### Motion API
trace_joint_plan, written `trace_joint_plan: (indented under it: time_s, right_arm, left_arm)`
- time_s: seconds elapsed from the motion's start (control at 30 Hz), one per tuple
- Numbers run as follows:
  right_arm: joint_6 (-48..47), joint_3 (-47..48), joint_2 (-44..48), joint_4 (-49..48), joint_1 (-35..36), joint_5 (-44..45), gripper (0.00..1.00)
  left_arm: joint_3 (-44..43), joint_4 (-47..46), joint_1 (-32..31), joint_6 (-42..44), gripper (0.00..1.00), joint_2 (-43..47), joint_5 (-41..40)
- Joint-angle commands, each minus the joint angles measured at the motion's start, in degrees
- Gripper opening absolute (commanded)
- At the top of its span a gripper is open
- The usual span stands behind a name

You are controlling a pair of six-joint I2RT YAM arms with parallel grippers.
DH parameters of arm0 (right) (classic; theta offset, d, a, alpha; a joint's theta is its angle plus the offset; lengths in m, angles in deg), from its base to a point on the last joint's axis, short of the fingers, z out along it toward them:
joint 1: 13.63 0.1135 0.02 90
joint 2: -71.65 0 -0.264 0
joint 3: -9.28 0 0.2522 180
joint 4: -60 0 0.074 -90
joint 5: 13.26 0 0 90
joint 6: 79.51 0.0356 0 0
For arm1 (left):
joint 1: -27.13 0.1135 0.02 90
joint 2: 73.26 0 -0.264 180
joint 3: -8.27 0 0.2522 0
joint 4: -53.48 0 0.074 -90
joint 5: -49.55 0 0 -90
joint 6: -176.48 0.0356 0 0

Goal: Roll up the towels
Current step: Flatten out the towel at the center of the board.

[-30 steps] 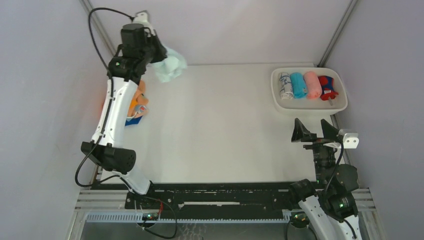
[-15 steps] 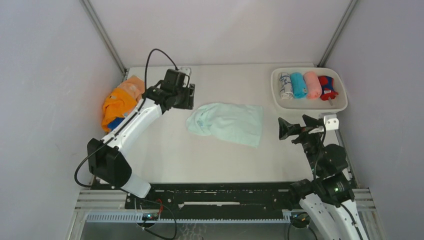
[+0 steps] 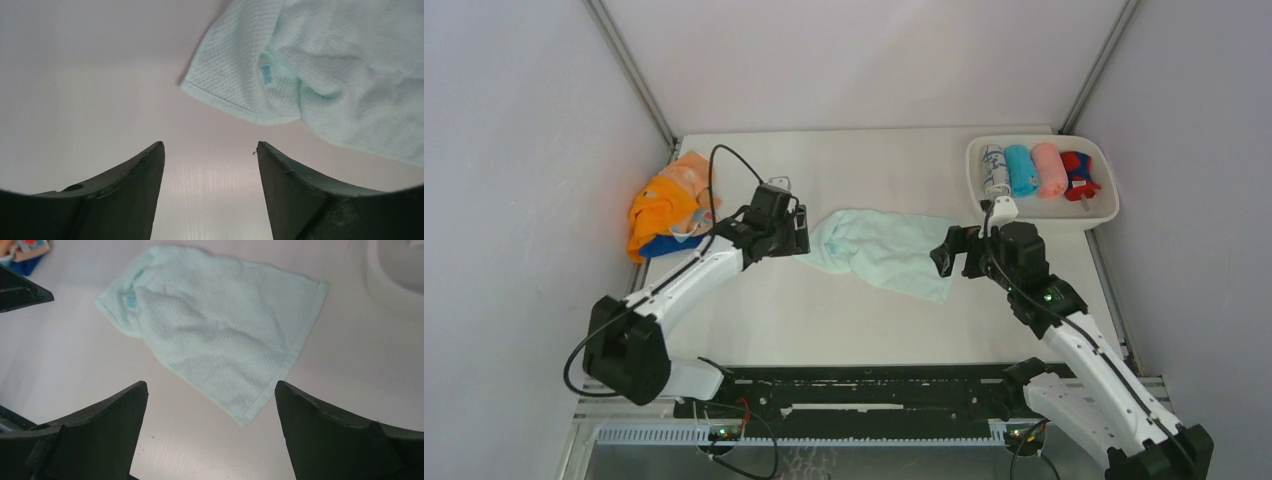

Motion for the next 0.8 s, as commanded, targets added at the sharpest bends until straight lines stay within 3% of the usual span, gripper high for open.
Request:
trace_joint_plan:
  time_s: [0.0,0.37,0.77]
  right_arm:
    - [3.3,2.0,-3.9,2.3,1.5,3.5,0.96]
    - [2.5,2.0,-6.9,3.1,3.1,6.1,0.95]
    - [2.2,2.0,-8.5,1.9,4.5,6.3,0.95]
  left_arm:
    - [-0.6,-6.3,0.7,-6.8,0.72,-5.0,-4.5]
    - [-3.3,-7.3,5.3,-8.6,0.51,-18.3,-2.2]
    - [-6.2,-7.8,5.3,-7.0,0.47,-24.4,-0.1]
